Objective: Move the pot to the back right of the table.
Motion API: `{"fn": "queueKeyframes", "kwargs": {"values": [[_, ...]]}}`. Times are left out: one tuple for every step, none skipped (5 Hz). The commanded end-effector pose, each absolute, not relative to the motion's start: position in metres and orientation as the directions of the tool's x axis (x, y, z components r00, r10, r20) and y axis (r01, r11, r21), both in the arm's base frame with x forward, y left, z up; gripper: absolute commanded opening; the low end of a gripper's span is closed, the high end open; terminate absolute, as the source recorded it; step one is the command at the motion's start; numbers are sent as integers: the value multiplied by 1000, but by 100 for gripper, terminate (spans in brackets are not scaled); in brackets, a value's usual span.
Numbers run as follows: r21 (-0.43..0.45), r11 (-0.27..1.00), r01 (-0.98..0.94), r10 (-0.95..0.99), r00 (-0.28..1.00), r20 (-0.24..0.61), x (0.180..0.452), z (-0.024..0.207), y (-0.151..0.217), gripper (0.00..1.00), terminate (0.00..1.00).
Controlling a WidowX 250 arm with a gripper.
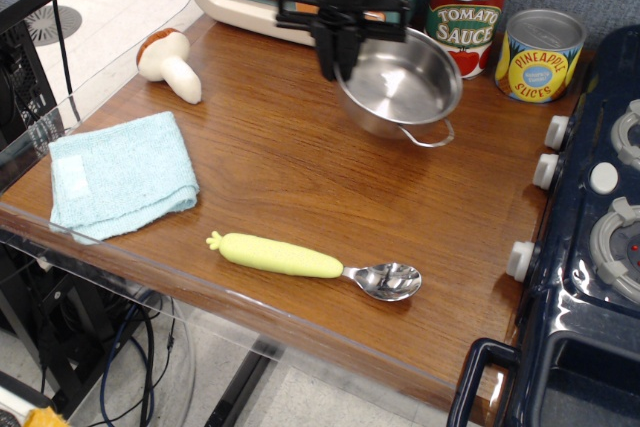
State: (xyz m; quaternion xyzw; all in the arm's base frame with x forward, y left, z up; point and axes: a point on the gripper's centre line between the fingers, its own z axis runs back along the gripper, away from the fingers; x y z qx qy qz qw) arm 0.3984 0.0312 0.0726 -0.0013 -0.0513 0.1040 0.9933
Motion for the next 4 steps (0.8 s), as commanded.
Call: {"fn": "queueKeyframes", "kwargs": {"values": [[6,988,-153,151,976,156,429,85,-5,0,0],[14,991,-130,127,980,155,435,75,-14,0,0],[26,993,-111,107,985,135,436,64,-18,0,0],[17,994,-107,104,988,116,433,55,-15,100,0]]}}
